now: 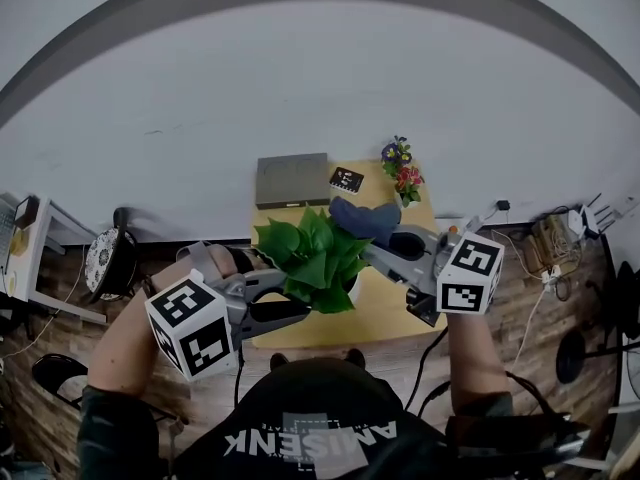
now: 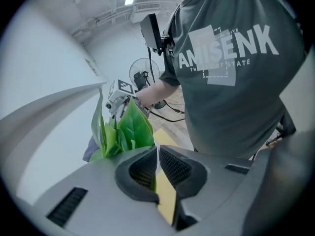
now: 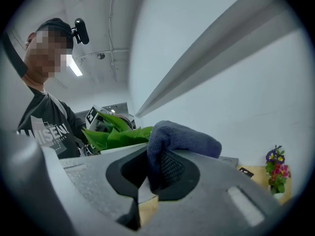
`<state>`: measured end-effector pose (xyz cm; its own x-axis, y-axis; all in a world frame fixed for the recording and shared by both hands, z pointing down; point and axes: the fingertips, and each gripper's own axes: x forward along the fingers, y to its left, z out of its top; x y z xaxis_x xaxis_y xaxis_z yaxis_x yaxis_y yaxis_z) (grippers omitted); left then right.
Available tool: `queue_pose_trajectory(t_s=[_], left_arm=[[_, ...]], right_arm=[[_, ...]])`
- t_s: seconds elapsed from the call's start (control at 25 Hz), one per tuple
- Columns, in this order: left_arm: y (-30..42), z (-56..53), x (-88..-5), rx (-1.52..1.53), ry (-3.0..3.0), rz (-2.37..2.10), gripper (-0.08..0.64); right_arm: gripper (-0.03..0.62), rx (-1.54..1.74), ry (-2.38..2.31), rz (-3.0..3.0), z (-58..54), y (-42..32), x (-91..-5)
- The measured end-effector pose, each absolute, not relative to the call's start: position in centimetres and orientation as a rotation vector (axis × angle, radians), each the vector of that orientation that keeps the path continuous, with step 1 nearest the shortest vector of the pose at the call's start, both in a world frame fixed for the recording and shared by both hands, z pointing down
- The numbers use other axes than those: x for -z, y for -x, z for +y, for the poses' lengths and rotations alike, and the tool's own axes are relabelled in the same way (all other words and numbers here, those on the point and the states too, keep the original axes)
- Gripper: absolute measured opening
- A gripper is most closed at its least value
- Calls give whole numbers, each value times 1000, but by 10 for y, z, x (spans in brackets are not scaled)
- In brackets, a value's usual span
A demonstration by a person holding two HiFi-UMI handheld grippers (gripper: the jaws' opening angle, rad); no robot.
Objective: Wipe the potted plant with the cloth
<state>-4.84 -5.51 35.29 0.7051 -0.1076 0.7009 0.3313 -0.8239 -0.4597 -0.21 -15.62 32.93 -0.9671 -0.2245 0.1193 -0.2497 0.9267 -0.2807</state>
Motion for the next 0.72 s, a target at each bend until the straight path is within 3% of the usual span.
queue_pose_trajectory(t_s=[0.72], left_arm=[[55,-59,-328,950,2457,-179,20]], right_arm=[[29,-578,-135,-2982,-124,-11,-377]])
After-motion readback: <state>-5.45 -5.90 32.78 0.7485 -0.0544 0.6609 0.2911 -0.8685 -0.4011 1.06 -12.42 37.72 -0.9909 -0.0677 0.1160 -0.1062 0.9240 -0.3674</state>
